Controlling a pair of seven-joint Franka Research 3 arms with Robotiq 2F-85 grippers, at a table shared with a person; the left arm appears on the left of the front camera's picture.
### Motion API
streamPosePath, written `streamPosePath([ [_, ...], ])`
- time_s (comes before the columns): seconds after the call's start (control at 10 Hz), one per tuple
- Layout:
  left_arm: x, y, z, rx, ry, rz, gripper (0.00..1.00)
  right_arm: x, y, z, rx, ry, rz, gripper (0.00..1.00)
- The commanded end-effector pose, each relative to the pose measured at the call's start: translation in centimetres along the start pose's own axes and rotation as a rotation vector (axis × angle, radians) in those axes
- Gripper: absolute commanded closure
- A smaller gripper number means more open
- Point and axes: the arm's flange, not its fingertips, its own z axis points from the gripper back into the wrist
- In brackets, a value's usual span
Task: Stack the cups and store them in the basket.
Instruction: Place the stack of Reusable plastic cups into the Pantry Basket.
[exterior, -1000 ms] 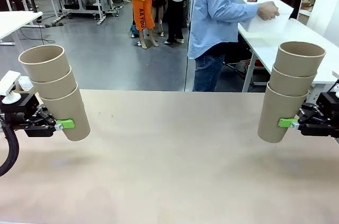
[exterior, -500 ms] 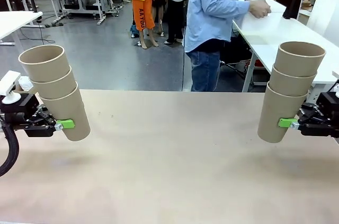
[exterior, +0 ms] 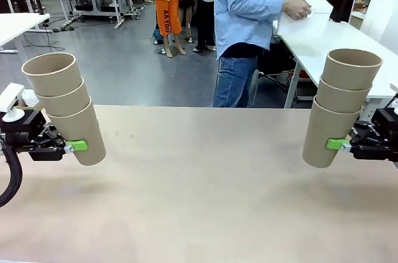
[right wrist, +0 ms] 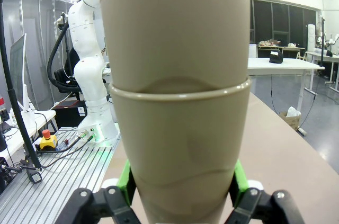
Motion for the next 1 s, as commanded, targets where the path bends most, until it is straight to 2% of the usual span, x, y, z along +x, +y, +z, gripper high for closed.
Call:
streamPosePath([
  [0.0, 0.37, 0.15, -0.01, 0.009, -0.018, -0.012, 0.14, 0.38, -0.06, -0.27, 0.002, 0.001, 0.01, 0.15],
  [0.9, 0.37, 0.15, -0.01, 0.009, -0.018, -0.012, 0.14, 0.38, -0.06, -0.27, 0.002, 0.001, 0.01, 0.15],
])
